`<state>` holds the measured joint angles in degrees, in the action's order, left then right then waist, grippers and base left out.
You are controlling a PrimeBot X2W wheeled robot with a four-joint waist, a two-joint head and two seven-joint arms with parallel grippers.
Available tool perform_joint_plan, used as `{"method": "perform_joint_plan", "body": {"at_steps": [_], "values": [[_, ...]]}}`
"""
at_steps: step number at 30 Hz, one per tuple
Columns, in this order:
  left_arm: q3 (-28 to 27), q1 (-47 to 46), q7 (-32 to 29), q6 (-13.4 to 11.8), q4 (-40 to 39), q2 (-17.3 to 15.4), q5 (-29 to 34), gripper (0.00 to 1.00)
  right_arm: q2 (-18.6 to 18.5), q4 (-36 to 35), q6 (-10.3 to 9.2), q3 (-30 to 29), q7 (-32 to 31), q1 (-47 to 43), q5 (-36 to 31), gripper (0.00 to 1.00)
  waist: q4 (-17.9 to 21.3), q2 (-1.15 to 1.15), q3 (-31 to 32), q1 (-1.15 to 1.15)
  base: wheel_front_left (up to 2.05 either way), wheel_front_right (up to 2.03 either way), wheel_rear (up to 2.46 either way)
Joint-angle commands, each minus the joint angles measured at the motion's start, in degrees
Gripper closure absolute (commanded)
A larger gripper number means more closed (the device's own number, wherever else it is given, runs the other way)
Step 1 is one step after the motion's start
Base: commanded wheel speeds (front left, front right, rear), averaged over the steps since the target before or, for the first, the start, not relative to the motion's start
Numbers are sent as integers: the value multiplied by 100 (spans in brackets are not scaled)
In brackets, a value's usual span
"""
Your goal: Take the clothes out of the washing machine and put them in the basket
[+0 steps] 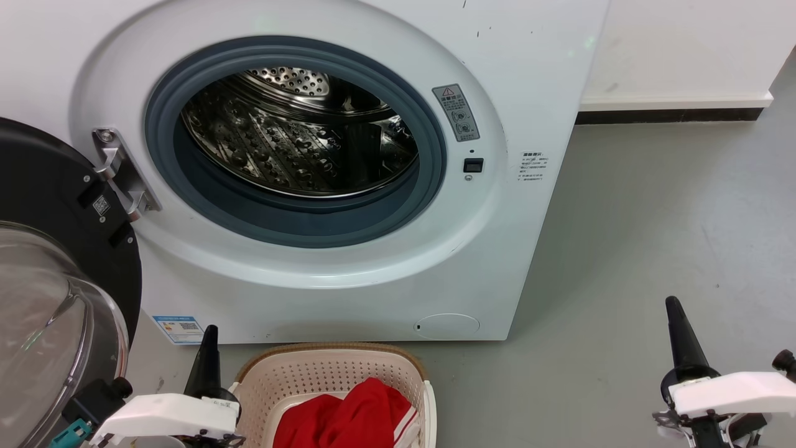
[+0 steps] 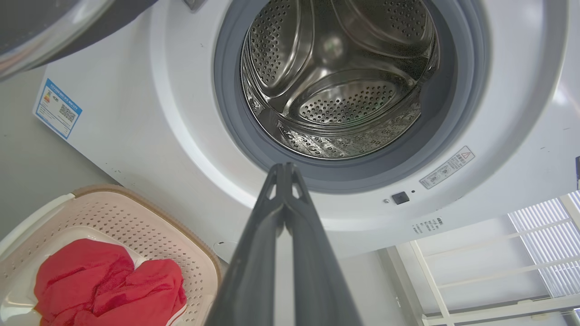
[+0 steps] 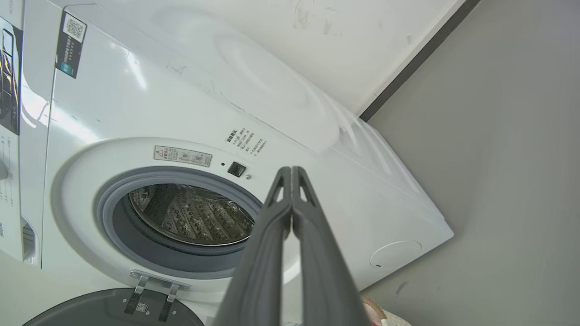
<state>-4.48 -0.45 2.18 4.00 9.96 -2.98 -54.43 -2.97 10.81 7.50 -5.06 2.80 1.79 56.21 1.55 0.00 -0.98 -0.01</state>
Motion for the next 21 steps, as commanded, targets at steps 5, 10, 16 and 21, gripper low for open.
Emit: {"method": "perform_joint_plan", "body": {"at_steps": [5, 10, 16, 21], "values": [[-49, -181, -103, 63, 12, -3, -468, 100, -33, -7, 0, -21, -116, 178, 462, 100, -13, 0, 6, 0, 0, 0, 0], [-67, -217, -180, 93, 54, -1, -799, 100, -33, 27, 0, -29, -191, 213, 781, 100, -24, 0, 12, 0, 0, 0, 0], [-84, -276, -268, 128, 98, 1, -1177, 100, -34, 66, 0, -41, -284, 245, 1145, 100, -37, 0, 19, 0, 0, 0, 0], [-98, -308, -343, 158, 136, 2, -1482, 100, -33, 97, 0, -49, -357, 267, 1433, 100, -48, 0, 25, 0, 0, 0, 0]]}}
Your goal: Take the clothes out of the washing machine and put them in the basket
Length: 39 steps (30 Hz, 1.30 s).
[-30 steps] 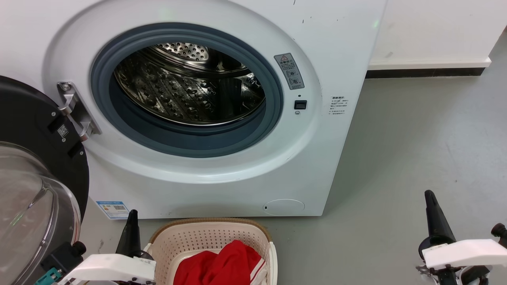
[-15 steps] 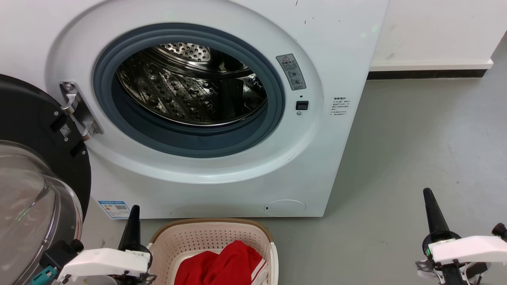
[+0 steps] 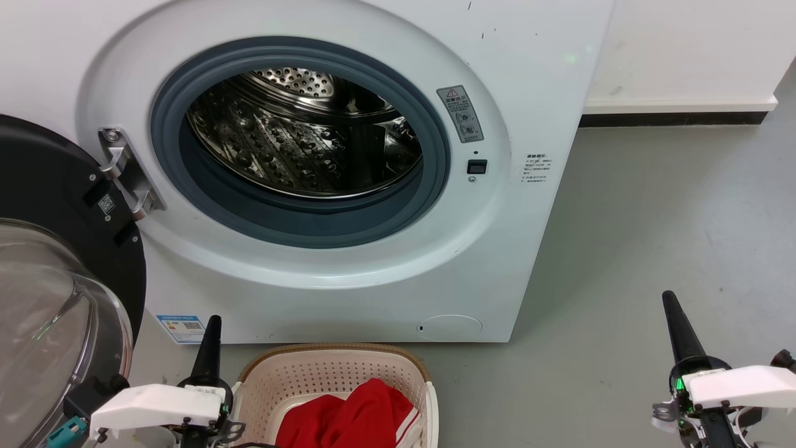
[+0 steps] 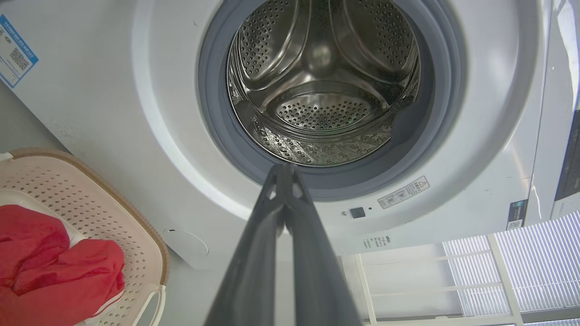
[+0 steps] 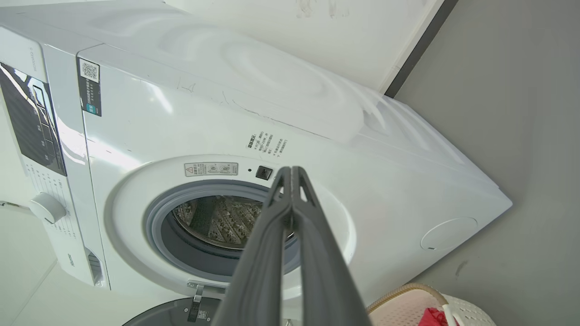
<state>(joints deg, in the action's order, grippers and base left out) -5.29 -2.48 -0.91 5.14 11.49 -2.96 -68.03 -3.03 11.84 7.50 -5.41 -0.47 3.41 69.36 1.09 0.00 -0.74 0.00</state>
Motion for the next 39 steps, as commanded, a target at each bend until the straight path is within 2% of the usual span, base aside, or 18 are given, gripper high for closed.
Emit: {"method": "perform_joint_plan", "body": {"at_steps": [1, 39], "values": [[-19, -113, -45, 51, -9, 0, -176, 100, -28, -1, 0, -15, -48, 112, 176, 100, -4, 0, 2, 0, 0, 0, 0], [-119, -363, -494, 214, 223, 11, -2044, 100, -20, 191, -1, -73, -506, 300, 1960, 100, -86, 0, 45, 0, 0, 0, 0]]}}
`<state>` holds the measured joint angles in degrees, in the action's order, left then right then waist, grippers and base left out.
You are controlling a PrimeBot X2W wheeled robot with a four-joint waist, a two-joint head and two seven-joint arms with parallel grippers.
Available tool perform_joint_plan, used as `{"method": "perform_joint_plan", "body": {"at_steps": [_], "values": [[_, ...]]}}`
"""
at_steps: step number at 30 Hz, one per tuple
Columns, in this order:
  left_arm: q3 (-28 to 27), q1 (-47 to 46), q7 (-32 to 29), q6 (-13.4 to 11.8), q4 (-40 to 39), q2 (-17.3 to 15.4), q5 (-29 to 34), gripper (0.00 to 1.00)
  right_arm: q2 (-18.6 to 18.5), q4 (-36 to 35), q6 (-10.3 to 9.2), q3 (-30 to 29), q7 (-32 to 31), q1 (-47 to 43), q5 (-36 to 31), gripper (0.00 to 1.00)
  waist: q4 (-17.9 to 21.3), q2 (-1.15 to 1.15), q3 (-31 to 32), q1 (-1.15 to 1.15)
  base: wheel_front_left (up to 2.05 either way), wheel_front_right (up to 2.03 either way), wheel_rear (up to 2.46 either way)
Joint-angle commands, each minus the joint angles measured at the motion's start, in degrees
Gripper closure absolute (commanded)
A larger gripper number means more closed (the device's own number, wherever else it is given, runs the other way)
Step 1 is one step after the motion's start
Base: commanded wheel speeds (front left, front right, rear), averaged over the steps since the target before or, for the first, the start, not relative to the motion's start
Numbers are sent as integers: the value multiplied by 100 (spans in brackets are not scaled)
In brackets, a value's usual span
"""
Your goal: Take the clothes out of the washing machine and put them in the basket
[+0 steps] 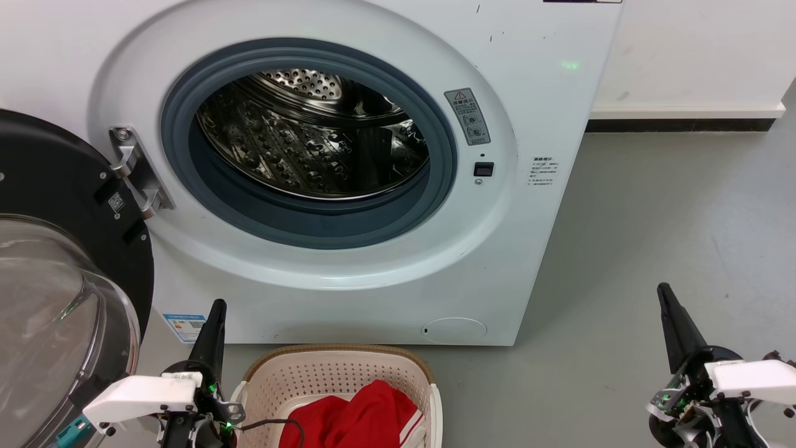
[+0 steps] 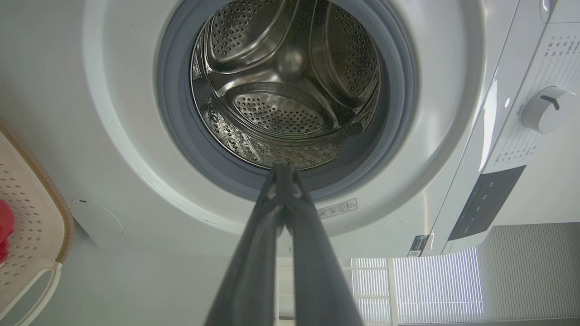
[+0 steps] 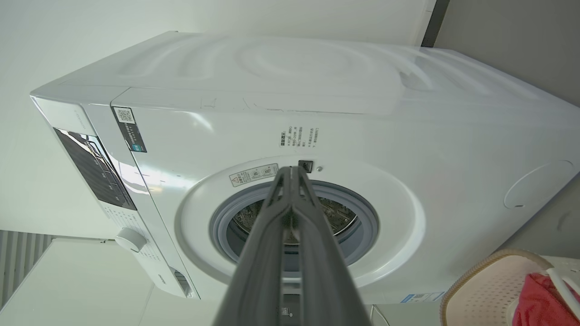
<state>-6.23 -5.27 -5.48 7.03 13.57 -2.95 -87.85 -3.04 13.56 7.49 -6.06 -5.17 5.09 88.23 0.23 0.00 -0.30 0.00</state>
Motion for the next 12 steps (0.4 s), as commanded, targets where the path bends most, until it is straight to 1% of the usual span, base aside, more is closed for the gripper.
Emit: {"method": "perform_joint_plan", "body": {"at_steps": [1, 10, 12], "values": [[-27, -93, -42, 30, 21, 10, -107, 100, -19, 20, 0, -9, -46, 131, 118, 100, -3, 0, 1, 0, 0, 0, 0], [-46, -127, -132, 64, 64, 12, -484, 100, -16, 57, 0, -23, -139, 146, 479, 100, -23, 0, 12, 0, 0, 0, 0], [-44, -125, -126, 63, 60, 12, -462, 100, -15, 56, 0, -23, -130, 141, 452, 100, -23, 0, 12, 0, 0, 0, 0]]}}
